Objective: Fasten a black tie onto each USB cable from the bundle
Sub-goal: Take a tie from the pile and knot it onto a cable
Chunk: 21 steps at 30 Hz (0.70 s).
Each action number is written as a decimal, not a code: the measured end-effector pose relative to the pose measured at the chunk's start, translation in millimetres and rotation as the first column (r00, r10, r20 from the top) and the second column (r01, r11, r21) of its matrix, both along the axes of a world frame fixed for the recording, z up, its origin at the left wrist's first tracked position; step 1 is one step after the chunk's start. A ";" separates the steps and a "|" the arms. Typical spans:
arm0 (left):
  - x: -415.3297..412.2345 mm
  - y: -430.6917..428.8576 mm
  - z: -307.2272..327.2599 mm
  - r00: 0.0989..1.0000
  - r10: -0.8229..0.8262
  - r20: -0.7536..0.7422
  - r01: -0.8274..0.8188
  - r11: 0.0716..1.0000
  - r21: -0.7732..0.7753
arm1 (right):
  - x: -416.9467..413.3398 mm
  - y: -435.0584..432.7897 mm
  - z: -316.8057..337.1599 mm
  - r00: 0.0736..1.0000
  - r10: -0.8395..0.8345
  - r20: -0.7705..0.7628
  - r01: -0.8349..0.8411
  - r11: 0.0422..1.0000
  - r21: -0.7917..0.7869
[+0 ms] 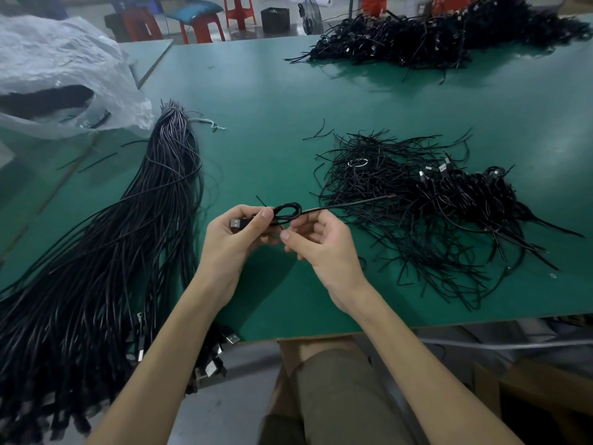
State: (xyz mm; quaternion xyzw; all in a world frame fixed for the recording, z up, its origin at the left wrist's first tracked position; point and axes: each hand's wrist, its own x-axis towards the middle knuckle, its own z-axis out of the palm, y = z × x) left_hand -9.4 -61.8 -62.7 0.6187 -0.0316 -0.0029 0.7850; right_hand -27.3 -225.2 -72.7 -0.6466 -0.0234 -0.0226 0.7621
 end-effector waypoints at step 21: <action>-0.9 7.5 4.2 0.984 -0.169 -0.064 0.151 0.965 -0.216 | -4.8 -0.5 6.6 0.999 0.040 0.022 -0.039 0.999 -0.036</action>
